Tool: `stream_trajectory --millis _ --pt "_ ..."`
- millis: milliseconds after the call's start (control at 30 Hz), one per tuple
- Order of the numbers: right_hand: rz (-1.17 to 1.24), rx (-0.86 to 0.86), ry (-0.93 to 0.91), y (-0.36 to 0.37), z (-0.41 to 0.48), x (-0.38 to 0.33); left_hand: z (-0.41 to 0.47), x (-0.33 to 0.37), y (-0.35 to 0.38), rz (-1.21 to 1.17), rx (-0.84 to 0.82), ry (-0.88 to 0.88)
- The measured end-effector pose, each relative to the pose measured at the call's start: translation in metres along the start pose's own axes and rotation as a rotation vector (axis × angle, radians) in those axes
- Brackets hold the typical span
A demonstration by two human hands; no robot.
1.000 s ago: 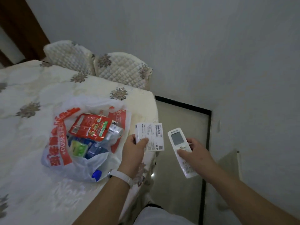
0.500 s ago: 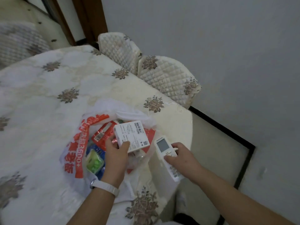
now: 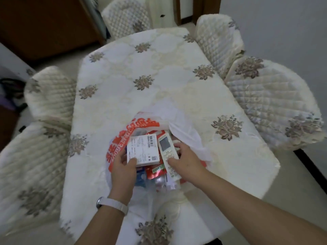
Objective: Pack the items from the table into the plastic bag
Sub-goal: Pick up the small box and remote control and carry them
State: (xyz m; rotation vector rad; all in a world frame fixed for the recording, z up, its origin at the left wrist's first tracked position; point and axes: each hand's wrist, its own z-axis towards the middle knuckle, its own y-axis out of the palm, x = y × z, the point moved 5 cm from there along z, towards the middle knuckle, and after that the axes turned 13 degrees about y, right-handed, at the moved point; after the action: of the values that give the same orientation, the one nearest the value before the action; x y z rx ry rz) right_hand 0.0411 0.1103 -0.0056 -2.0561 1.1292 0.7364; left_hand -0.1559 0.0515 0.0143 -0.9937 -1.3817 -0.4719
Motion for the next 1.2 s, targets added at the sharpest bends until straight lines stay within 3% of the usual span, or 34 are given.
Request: stream_trajectory --millis 233,400,500,633,733,900,1067,1200 --pt "-0.330 0.089 -0.230 0.018 0.011 -0.042 -0.008 -0.003 -0.014 0.203 -0.048 0.130" --pt "-0.499 0.166 -0.232 0.023 0.019 -0.050 -0.004 -0.008 -0.027 0.383 -0.085 0.289" --pt "-0.604 0.223 -0.239 0.016 0.011 -0.038 -0.012 -0.017 -0.047 0.576 -0.010 0.291" --pt "-0.717 0.512 -0.486 -0.007 -0.018 -0.030 -0.012 -0.033 -0.072 0.757 0.057 0.276" --pt "-0.874 0.704 -0.501 -0.021 -0.017 -0.020 0.004 -0.035 -0.079 0.727 0.019 0.230" --pt "-1.038 0.665 -0.334 -0.026 0.005 -0.004 0.021 -0.033 -0.083 0.672 -0.023 0.266" --pt "-0.778 0.749 -0.310 -0.026 -0.010 -0.014 0.007 -0.043 -0.110 0.319 0.035 0.318" --pt "-0.539 0.829 -0.341 -0.031 -0.042 -0.006 -0.007 -0.070 -0.133 0.222 0.002 0.328"
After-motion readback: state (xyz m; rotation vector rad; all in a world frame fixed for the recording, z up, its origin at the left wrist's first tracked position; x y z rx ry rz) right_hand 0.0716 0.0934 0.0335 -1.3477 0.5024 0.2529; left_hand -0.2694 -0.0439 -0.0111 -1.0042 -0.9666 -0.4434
